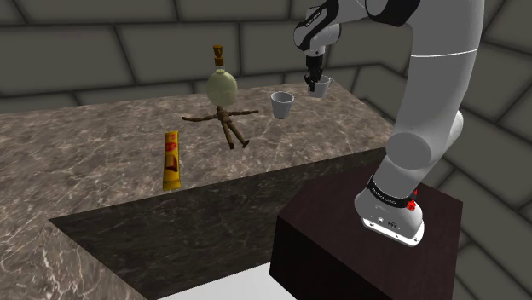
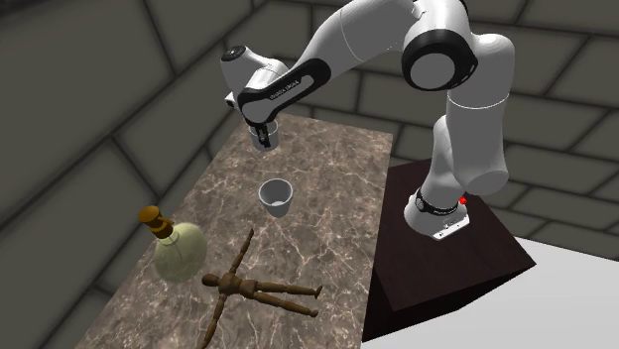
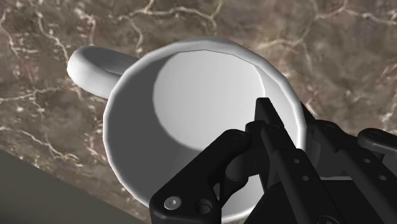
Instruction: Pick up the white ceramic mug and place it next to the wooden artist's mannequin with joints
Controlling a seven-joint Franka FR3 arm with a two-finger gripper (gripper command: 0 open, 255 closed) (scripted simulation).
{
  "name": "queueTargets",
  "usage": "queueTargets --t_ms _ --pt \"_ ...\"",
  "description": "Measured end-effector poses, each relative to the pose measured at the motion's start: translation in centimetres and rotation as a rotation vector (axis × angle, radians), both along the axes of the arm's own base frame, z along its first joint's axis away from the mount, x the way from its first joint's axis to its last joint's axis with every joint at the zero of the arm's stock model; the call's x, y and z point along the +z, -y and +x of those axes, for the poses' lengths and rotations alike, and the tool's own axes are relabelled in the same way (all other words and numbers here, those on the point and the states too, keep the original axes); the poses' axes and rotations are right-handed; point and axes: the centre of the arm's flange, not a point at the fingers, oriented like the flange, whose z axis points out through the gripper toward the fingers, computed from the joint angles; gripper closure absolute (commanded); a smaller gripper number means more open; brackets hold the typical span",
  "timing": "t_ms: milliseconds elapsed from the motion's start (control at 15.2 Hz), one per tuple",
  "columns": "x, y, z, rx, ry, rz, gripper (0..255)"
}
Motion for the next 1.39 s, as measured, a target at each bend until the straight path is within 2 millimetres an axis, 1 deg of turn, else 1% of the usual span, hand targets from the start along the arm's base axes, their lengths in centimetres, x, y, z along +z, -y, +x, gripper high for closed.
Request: queueTargets --t_ms 132,330,1386 --pt "0.0 0.0 0.0 0.0 0.0 0.0 255" --pt "1.1 0.1 0.0 0.0 0.0 0.0 255" --pt "9.4 0.0 0.0 0.0 0.0 0.0 255"
